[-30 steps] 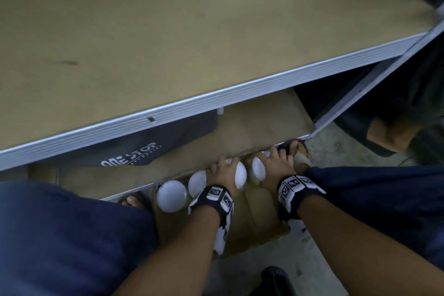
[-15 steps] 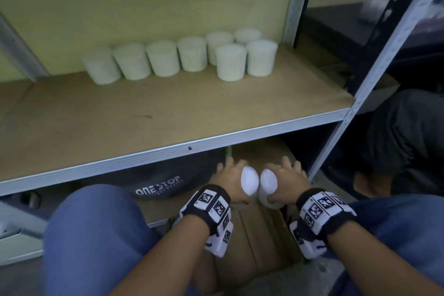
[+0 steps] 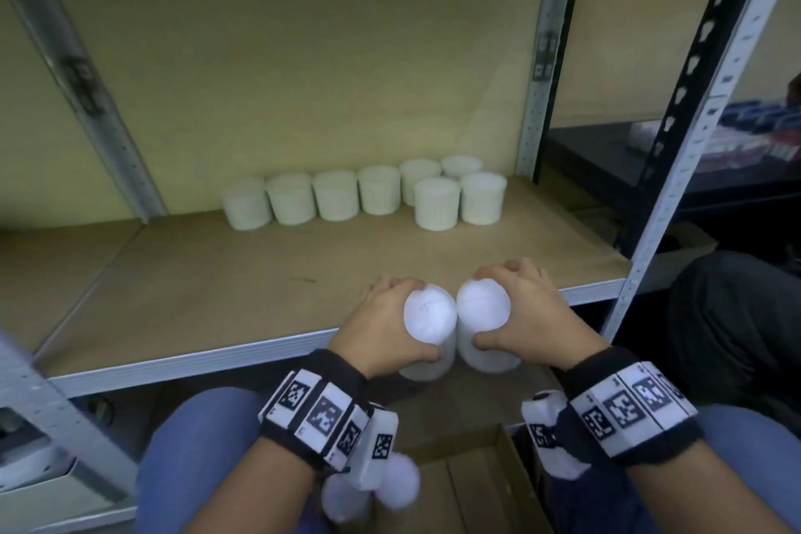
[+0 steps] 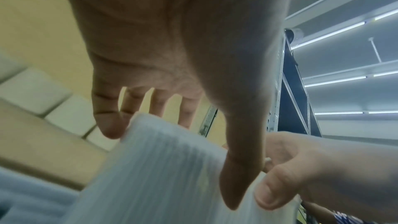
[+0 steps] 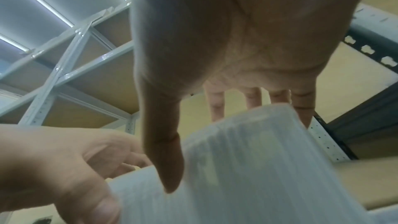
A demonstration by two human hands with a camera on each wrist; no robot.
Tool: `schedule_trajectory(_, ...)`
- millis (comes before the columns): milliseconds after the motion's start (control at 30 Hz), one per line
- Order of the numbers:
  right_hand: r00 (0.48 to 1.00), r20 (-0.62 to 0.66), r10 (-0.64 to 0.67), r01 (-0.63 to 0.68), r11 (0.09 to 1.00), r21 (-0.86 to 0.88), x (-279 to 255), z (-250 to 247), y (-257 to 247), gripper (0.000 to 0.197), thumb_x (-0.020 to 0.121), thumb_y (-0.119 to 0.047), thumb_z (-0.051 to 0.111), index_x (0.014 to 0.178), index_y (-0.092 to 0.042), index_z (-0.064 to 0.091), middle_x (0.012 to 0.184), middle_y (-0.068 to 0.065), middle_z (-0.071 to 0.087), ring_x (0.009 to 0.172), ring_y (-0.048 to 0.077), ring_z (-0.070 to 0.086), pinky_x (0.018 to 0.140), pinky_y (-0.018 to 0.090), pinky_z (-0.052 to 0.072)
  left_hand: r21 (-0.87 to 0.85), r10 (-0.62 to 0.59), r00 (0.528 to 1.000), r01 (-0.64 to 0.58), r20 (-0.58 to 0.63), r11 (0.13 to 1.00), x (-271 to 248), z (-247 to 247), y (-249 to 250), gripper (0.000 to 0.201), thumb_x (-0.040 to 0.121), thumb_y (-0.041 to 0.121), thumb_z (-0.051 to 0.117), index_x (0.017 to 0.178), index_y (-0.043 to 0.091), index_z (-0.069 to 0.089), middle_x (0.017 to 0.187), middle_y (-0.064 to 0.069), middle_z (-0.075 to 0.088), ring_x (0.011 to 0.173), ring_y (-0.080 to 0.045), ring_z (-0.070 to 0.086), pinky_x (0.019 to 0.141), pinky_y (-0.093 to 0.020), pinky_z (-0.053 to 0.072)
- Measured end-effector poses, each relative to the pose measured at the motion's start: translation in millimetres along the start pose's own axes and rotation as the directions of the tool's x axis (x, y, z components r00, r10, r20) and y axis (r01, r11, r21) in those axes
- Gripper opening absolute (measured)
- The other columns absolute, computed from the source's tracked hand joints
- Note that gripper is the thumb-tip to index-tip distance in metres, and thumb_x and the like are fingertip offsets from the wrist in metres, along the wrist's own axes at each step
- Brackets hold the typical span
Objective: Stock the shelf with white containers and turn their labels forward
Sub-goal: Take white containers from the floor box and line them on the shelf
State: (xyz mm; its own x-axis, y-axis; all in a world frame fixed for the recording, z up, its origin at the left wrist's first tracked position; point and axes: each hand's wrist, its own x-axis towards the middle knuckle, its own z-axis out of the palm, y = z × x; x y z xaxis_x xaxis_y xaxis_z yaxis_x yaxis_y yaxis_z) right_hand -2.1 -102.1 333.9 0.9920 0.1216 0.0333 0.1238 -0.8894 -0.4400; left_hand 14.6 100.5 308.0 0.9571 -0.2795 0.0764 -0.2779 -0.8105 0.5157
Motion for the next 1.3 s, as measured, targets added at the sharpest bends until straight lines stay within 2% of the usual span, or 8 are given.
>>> schedule_trajectory(200,0.995,-0.052,-0.085,0.089,0.993,0.075,34,5,-23,0.064,0.063,-0.031,0.080,0.123,-0.027,0.059,0.130,-0.004,0.042,0.122,0.020,0.039,0.097,0.023,0.033,0.024,-0.072,0.994,0.074,-0.084,0.997,9,-33,-16,0.081,0.057,0.047,0.078,0.130,0.033,0.046,0.130,0.010,0.043,0.122,-0.016,0.040,0.099,-0.030,0.039)
schedule_trajectory(400,0.988,-0.089,-0.125,0.135,0.984,0.116,70,19,-42,0.058,0.064,-0.029,0.080,0.119,-0.023,0.063,0.130,-0.003,0.048,0.124,0.020,0.041,0.095,0.020,0.030,0.017,-0.154,0.979,0.158,-0.134,0.987,24,-44,-38,0.079,0.062,0.044,0.078,0.132,0.030,0.046,0.134,0.009,0.042,0.124,-0.017,0.038,0.092,-0.023,0.032)
schedule_trajectory(600,0.990,-0.072,-0.119,0.128,0.981,0.144,98,36,-48,0.055,0.068,-0.029,0.078,0.120,-0.021,0.063,0.131,-0.001,0.049,0.126,0.020,0.040,0.102,0.025,0.033,0.000,-0.212,0.962,0.215,-0.171,0.977,38,-45,-56,0.069,0.065,0.045,0.077,0.127,0.027,0.051,0.133,0.006,0.046,0.123,-0.020,0.040,0.096,-0.027,0.032)
schedule_trajectory(800,0.987,-0.062,-0.146,0.153,0.978,0.138,103,43,-46,0.052,0.073,-0.027,0.074,0.123,-0.021,0.058,0.132,-0.004,0.046,0.127,0.020,0.033,0.095,0.017,0.025,-0.001,-0.213,0.959,0.217,-0.188,0.976,40,-41,-61,0.069,0.068,0.044,0.074,0.130,0.027,0.049,0.133,0.006,0.045,0.122,-0.020,0.038,0.098,-0.027,0.033)
schedule_trajectory(933,0.984,-0.053,-0.171,0.176,0.979,0.101,99,40,-45,0.057,0.074,-0.032,0.074,0.127,-0.024,0.056,0.139,-0.003,0.041,0.136,0.021,0.025,0.110,0.028,0.025,0.035,-0.197,0.963,0.207,-0.183,0.978,37,-42,-57,0.069,0.069,0.050,0.071,0.131,0.031,0.046,0.135,0.008,0.041,0.121,-0.021,0.037,0.103,-0.035,0.036)
schedule_trajectory(1000,0.982,-0.064,-0.177,0.182,0.980,0.079,93,37,-44,0.056,0.075,-0.034,0.073,0.128,-0.027,0.055,0.141,-0.004,0.039,0.136,0.020,0.024,0.112,0.031,0.025,0.064,-0.157,0.962,0.176,-0.224,0.982,33,-44,-53,0.064,0.070,0.055,0.068,0.127,0.035,0.047,0.134,0.013,0.041,0.120,-0.019,0.039,0.102,-0.037,0.038)
schedule_trajectory(1133,0.976,-0.116,-0.187,0.191,0.981,0.028,84,28,-44,0.040,0.081,-0.029,0.065,0.120,-0.027,0.059,0.129,-0.006,0.048,0.125,0.016,0.033,0.106,0.028,0.031,0.156,-0.073,0.950,0.126,-0.304,0.980,24,-48,-48,0.047,0.078,0.052,0.062,0.121,0.034,0.054,0.127,0.014,0.044,0.118,-0.015,0.037,0.100,-0.031,0.034)
schedule_trajectory(1300,0.975,-0.064,-0.213,0.214,0.977,0.013,81,22,-46,0.023,0.089,-0.012,0.054,0.105,-0.018,0.069,0.113,-0.002,0.060,0.115,0.013,0.047,0.088,0.018,0.034,0.115,-0.064,0.968,0.094,-0.244,0.989,21,-46,-48,0.025,0.083,0.027,0.059,0.107,0.022,0.062,0.116,0.004,0.054,0.115,-0.016,0.044,0.099,-0.026,0.035)
